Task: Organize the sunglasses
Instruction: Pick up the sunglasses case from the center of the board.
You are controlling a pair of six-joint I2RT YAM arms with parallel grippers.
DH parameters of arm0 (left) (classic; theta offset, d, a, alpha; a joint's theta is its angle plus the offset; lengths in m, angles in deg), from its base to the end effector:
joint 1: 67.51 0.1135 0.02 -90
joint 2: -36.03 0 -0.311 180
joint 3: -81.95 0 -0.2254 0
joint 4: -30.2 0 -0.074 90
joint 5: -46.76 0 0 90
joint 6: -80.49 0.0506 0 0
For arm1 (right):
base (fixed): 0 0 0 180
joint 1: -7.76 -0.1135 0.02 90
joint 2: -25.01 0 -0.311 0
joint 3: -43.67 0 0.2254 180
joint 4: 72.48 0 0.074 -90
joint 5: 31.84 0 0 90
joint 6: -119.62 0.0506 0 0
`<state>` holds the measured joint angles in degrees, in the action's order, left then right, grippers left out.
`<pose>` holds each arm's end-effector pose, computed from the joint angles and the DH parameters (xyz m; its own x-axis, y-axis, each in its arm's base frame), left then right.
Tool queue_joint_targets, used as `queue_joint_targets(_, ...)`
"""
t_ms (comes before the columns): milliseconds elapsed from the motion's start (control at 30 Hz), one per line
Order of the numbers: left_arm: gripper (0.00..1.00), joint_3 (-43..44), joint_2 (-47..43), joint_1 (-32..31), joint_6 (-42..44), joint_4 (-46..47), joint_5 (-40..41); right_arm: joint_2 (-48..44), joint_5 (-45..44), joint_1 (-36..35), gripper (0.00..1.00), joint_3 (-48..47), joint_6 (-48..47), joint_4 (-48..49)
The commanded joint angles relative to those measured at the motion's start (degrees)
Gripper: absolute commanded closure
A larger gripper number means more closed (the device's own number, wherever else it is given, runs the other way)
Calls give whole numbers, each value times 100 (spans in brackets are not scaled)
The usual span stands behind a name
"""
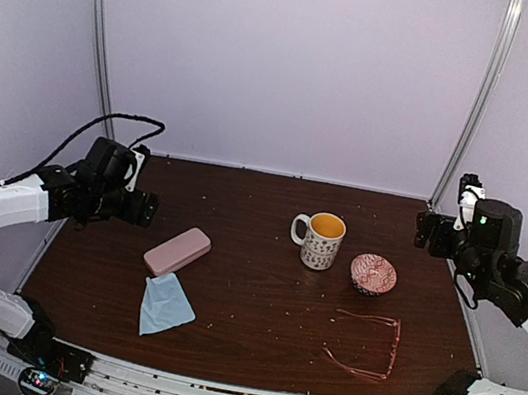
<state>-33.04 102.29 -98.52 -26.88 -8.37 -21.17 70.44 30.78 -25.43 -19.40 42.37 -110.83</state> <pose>0.1923 -0.0934 0.3158 -0.5925 0.0334 -0.8049 0.0557 0.9984 0.0003 0.1197 0.0505 0.3613 -0.3165 0.0272 -0.9482 -0.0577 0.9972 0.0478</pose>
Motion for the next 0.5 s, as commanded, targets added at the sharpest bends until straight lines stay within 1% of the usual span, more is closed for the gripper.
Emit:
queue_joint_targets(0, 2, -180, 581, -58, 206, 590, -786, -10, 122, -72, 0, 135, 159, 27)
queue_joint_targets(133, 2, -170, 1159, -61, 441, 846, -1256, -63, 141, -91, 0, 282, 219, 78)
queue_joint_targets(333, 2, 54, 2060, -70, 788, 888, -1770, -130, 247, -109, 0, 512, 314, 205)
queue_joint_targets(467, 2, 192, 2457, -78, 970, 916, -2025, -88, 249, -118, 0, 559, 365, 233)
